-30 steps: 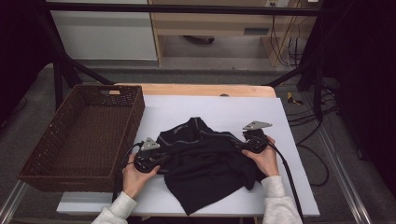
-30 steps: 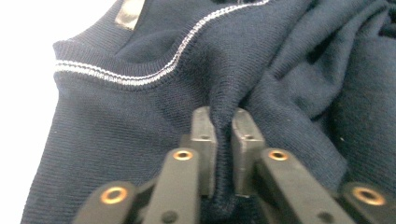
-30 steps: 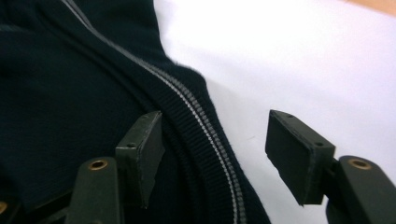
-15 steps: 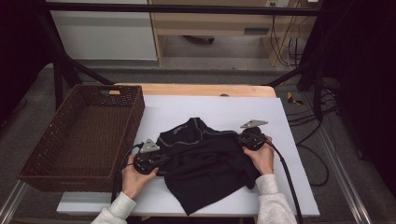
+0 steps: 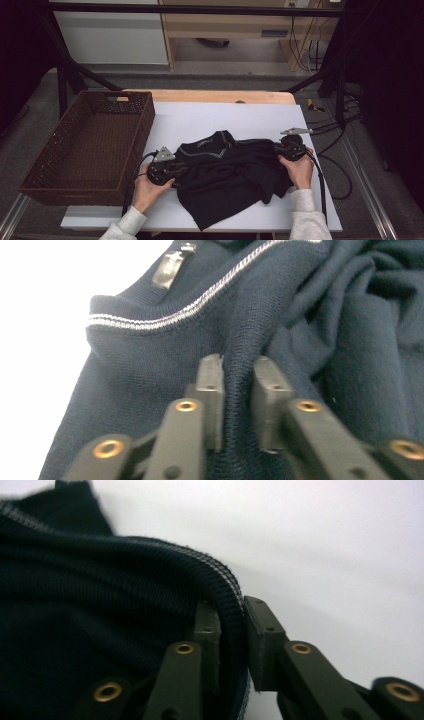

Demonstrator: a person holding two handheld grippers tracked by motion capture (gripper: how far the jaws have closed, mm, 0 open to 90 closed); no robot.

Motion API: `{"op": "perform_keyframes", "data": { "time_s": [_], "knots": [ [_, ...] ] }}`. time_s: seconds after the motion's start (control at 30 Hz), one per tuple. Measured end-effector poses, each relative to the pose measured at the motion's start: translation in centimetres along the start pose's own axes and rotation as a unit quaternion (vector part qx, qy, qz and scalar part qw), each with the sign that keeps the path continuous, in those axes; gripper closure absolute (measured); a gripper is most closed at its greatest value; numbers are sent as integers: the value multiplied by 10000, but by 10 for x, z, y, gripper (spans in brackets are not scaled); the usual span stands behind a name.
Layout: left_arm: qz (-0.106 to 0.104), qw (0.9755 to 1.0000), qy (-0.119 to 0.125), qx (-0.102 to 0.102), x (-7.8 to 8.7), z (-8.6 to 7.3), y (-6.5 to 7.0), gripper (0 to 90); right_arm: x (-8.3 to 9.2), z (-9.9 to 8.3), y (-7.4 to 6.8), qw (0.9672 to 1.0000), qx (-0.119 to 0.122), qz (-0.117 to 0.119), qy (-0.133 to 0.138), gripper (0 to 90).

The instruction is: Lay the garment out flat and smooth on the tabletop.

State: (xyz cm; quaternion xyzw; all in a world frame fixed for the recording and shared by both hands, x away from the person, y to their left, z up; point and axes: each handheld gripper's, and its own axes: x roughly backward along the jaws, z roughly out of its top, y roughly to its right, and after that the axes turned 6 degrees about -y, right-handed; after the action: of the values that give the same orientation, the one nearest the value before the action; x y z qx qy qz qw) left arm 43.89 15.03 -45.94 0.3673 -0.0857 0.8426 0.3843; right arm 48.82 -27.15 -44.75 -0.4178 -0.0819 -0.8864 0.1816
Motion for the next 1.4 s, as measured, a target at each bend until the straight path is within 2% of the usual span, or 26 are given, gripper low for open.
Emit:
{"op": "perform_keyframes", "data": {
  "time_s": [0.07,0.1,0.2,0.3,0.4,0.47,0.5,0.6,0.7,0.77,0.83,0.93,1.03,1.13,1.2,1.27,1.3,1.33,1.4],
  "knots": [
    [114,9998,100,140,5,5,-5,504,-3,-2,-3,9999,139,-87,24,651],
    [159,9995,134,217,7,8,-9,443,-3,-1,-4,9998,182,-81,77,637],
    [344,9981,188,471,5,15,-18,307,5,1,-4,9991,174,-66,369,545],
    [592,9969,79,518,-1,20,-25,233,14,4,-7,9980,246,29,575,475],
    [648,9952,108,729,-8,22,-35,218,15,5,-12,9966,357,181,720,433],
    [524,9949,146,852,-10,22,-39,218,12,6,-16,9958,470,251,743,409],
    [526,9949,166,843,-10,22,-39,218,10,6,-17,9955,550,222,739,398],
    [557,9943,357,835,-5,24,-39,218,3,7,-21,9957,590,200,680,381],
    [799,9922,517,809,0,26,-40,219,-2,8,-21,9960,613,123,633,373],
    [991,9909,384,826,-3,25,-45,224,-4,7,-17,9968,579,62,544,361],
    [1034,9902,114,934,-10,22,-51,228,-6,5,-12,9975,566,-23,429,348],
    [1087,9902,-255,840,-21,17,-56,274,-9,2,-3,9981,486,-132,342,339],
    [976,9912,-362,819,-27,15,-58,330,-14,-1,4,9986,473,-167,192,312],
    [884,9930,-407,664,-29,15,-57,427,-21,-1,7,9987,462,-209,98,307],
    [751,9943,-426,618,-29,15,-54,556,-26,-1,9,9987,456,-200,82,310],
    [842,9942,-507,441,-30,16,-50,660,-32,-1,10,9985,487,-221,111,318],
    [838,9941,-537,420,-30,16,-49,705,-35,-2,10,9985,486,-231,120,323],
    [744,9945,-564,467,-29,17,-49,754,-37,-2,11,9986,487,-212,68,329],
    [696,9946,-627,448,-28,18,-50,820,-41,-2,12,9987,448,-166,159,361]
  ]
}}
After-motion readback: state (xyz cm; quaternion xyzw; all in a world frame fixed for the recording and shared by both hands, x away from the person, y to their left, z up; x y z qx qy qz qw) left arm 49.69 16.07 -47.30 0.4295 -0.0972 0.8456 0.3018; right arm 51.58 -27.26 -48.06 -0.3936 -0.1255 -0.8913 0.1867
